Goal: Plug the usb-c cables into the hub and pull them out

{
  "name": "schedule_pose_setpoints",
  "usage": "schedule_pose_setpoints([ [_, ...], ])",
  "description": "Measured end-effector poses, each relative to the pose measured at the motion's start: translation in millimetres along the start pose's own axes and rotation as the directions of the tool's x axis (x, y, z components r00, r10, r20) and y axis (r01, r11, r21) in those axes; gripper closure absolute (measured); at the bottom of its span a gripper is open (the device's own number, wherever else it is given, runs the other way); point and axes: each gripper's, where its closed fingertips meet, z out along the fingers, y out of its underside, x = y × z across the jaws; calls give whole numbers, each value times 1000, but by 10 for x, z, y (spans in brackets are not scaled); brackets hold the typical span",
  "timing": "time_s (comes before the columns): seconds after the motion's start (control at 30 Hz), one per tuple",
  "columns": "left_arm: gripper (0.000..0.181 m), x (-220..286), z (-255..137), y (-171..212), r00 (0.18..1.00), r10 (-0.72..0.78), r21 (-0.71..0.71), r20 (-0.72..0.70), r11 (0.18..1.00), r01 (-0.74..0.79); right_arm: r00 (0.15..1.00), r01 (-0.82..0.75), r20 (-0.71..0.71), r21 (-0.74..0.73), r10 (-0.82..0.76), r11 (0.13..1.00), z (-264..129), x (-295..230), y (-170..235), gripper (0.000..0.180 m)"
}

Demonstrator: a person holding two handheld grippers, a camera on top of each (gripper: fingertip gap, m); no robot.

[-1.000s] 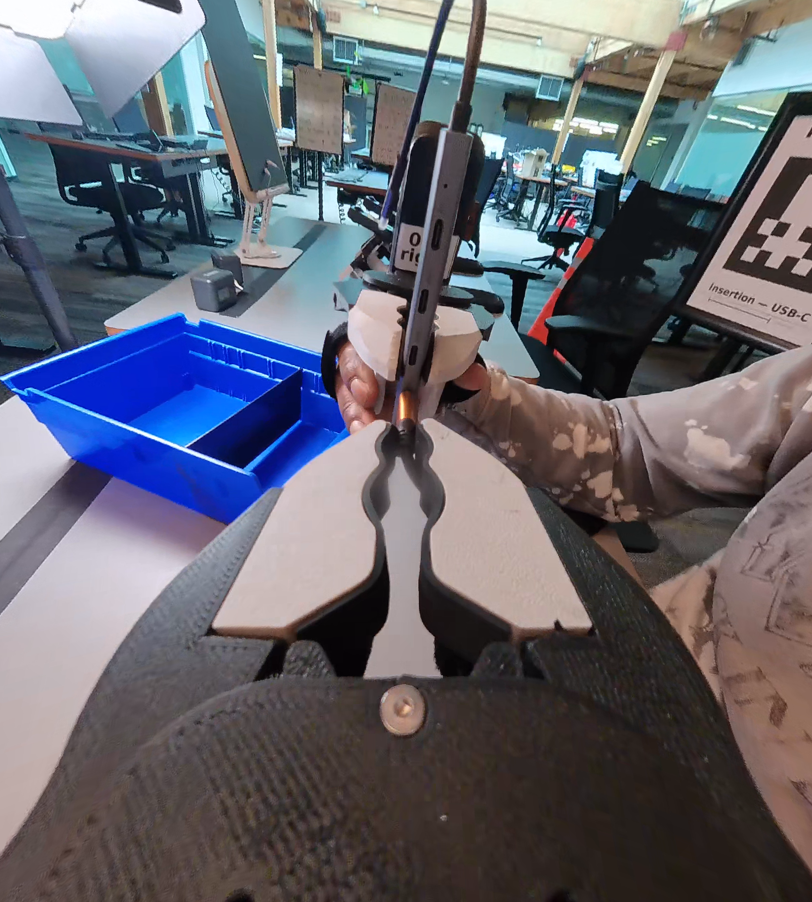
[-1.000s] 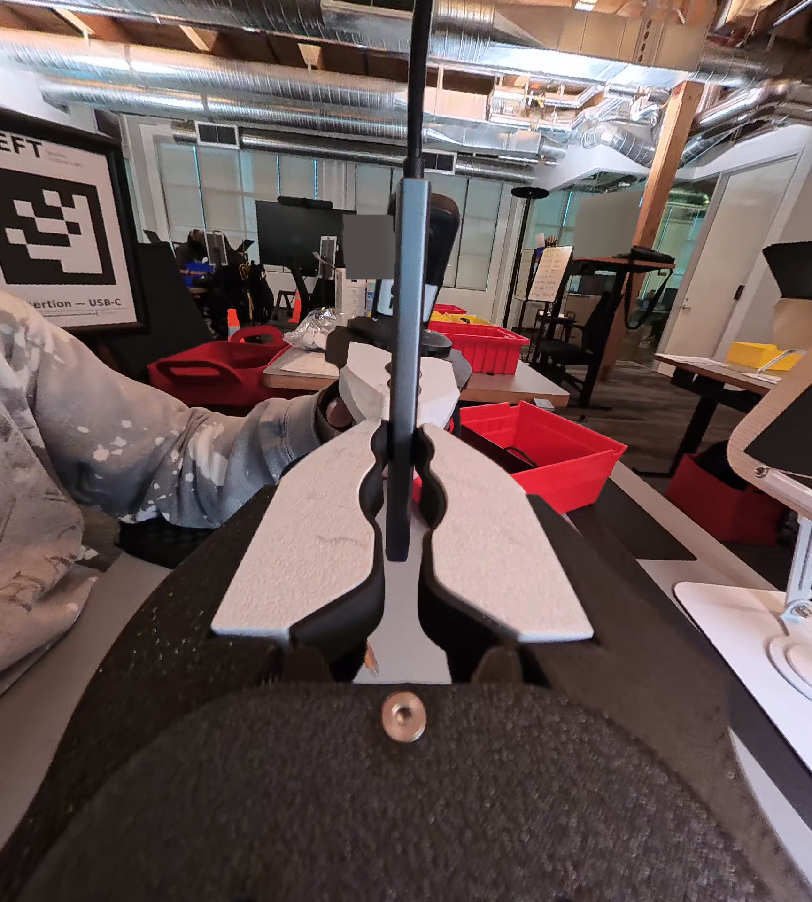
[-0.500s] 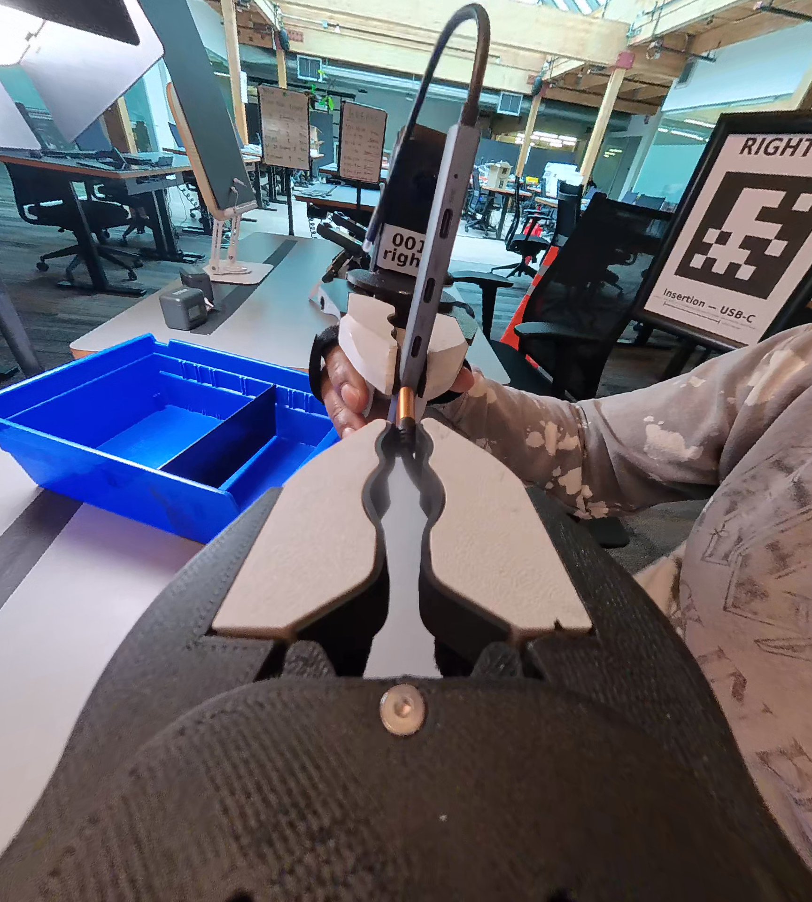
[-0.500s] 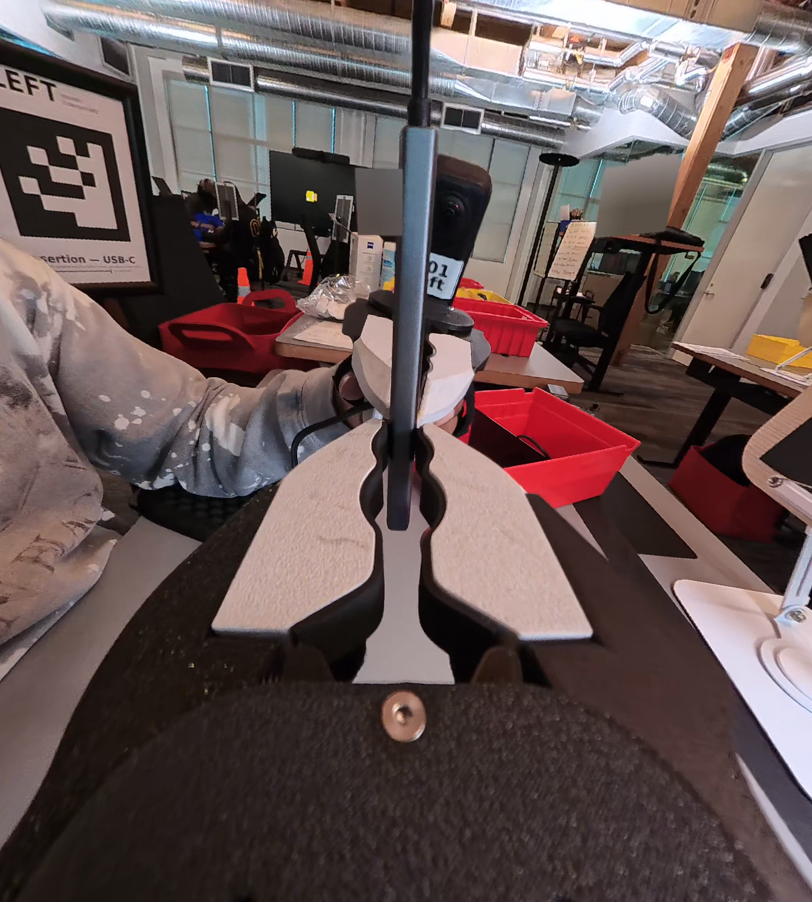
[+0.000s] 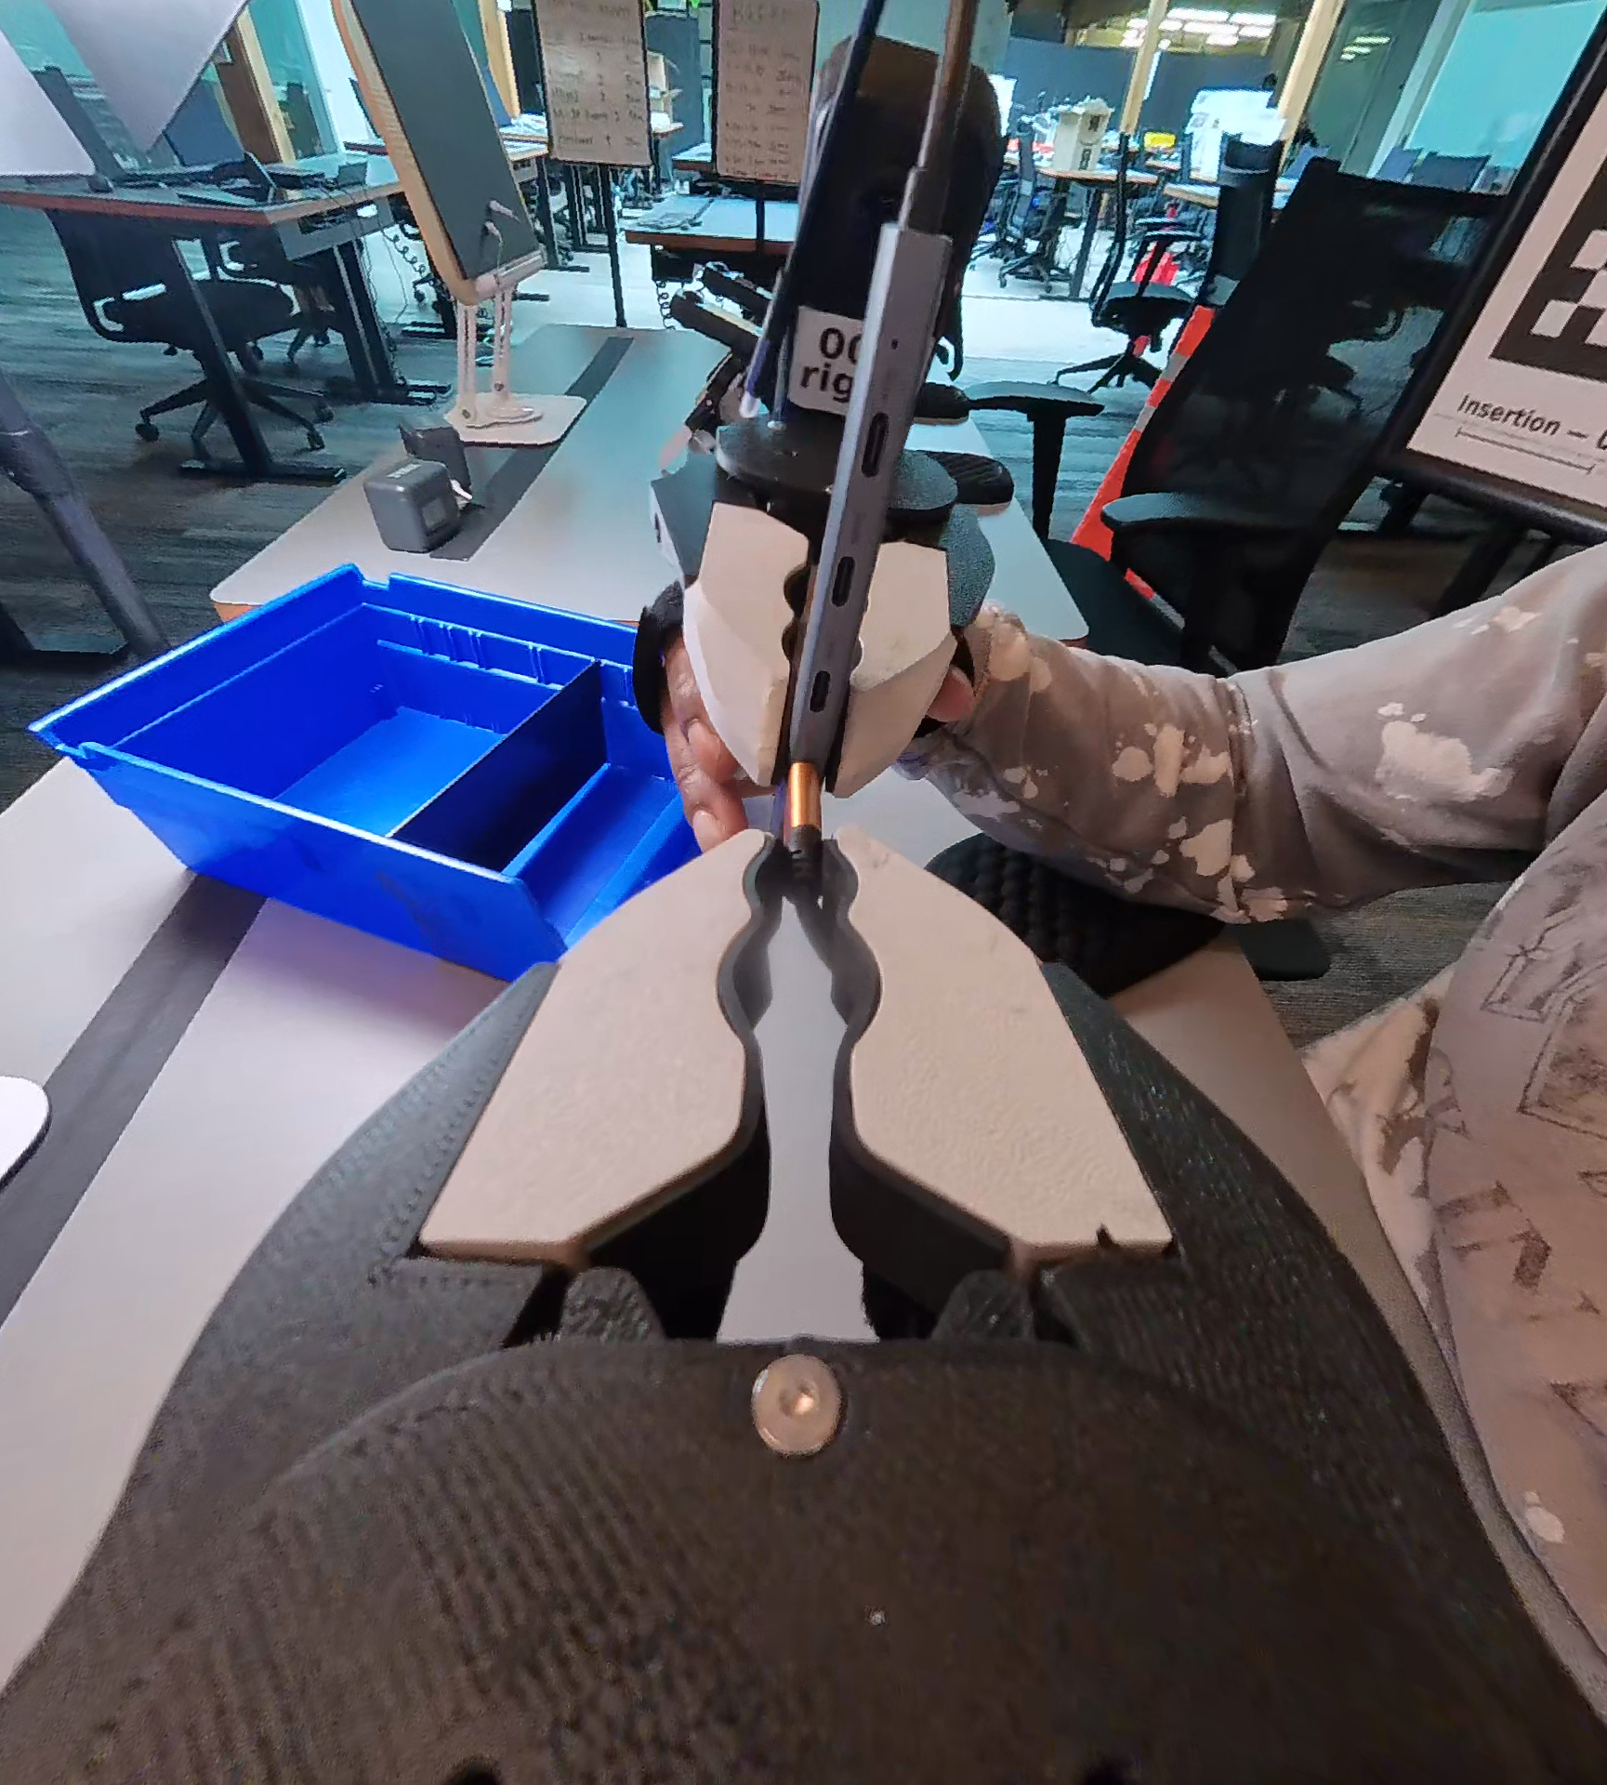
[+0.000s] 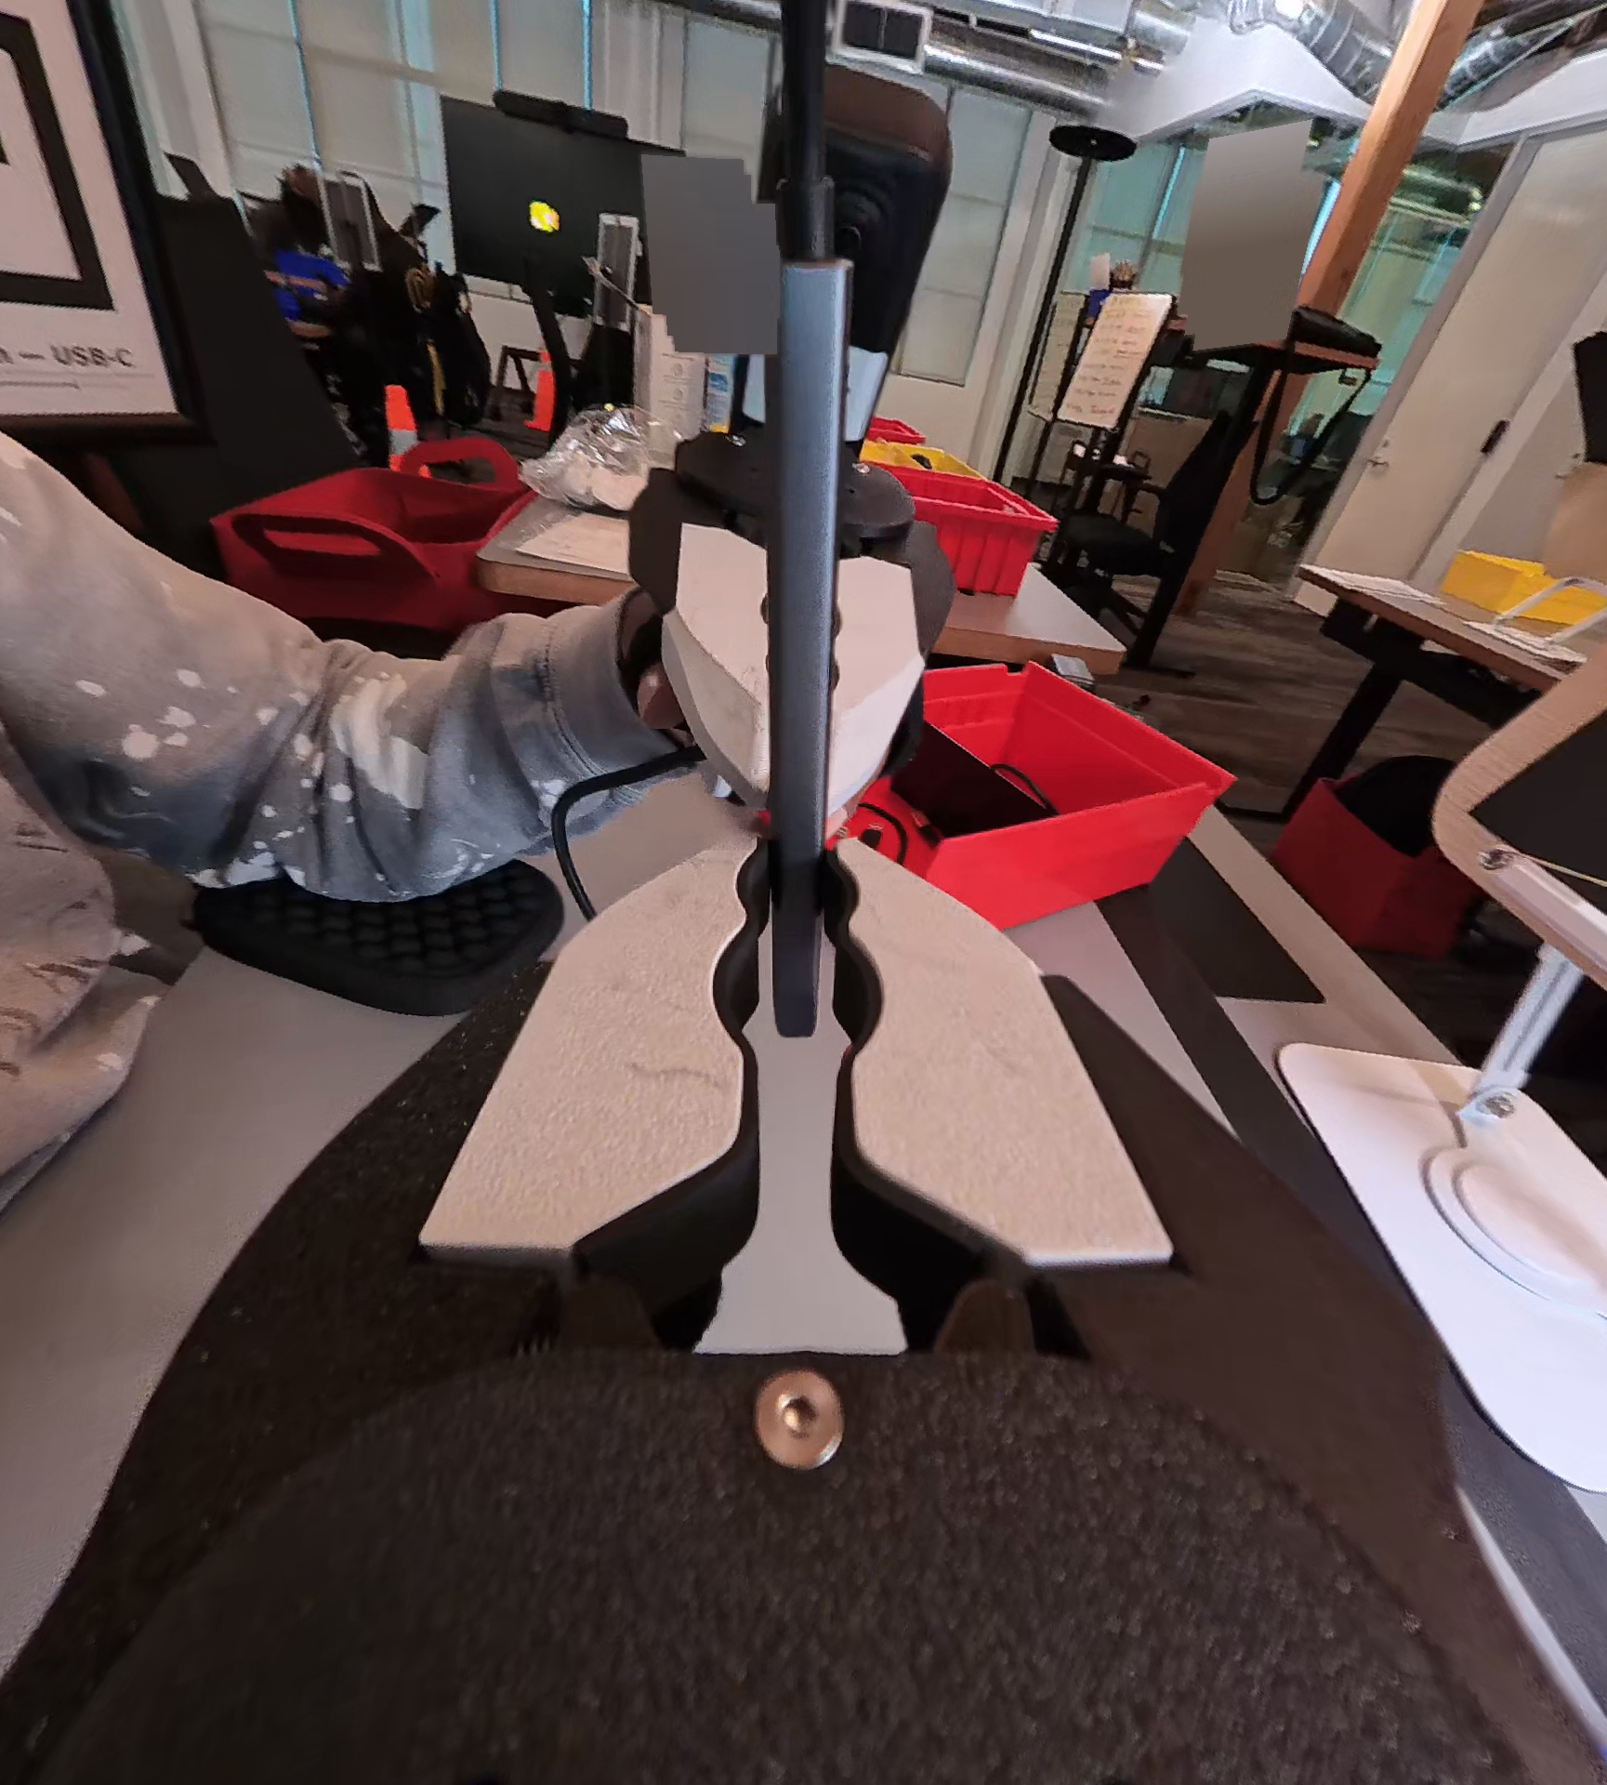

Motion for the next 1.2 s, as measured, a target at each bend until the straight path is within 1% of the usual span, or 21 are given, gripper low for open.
schedule_pose_setpoints([
  [0.17,173,-56,-56,95,999,21,-68,38,998,-19,998,44,-45,-70,-47,997,3,28,60,163],
  [0.23,173,-75,-30,145,998,29,-102,58,995,-23,996,64,-64,-88,-69,994,26,41,76,164],
  [0.27,173,-83,-12,166,997,30,-115,65,993,-22,994,71,-78,-105,-79,992,39,59,101,168],
  [0.37,173,-126,17,207,996,10,-135,88,991,2,992,72,-95,-142,-86,987,49,95,173,168],
  [0.67,173,-180,8,208,993,-57,-118,100,991,69,994,12,-104,-112,-24,994,68,159,208,168],
  [0.9,173,-267,21,232,977,-148,-117,151,979,167,984,4,-175,-144,-29,990,94,277,282,163],
  [1.03,173,-256,28,243,979,-133,-131,156,979,154,990,8,-142,-145,-28,989,98,232,295,167],
  [1.13,172,-209,13,184,984,-128,-102,126,985,141,994,10,-105,-148,-26,989,81,172,286,168],
  [1.2,163,-207,-85,79,985,-111,-60,130,991,120,995,10,-92,-147,-24,989,55,151,276,169],
])
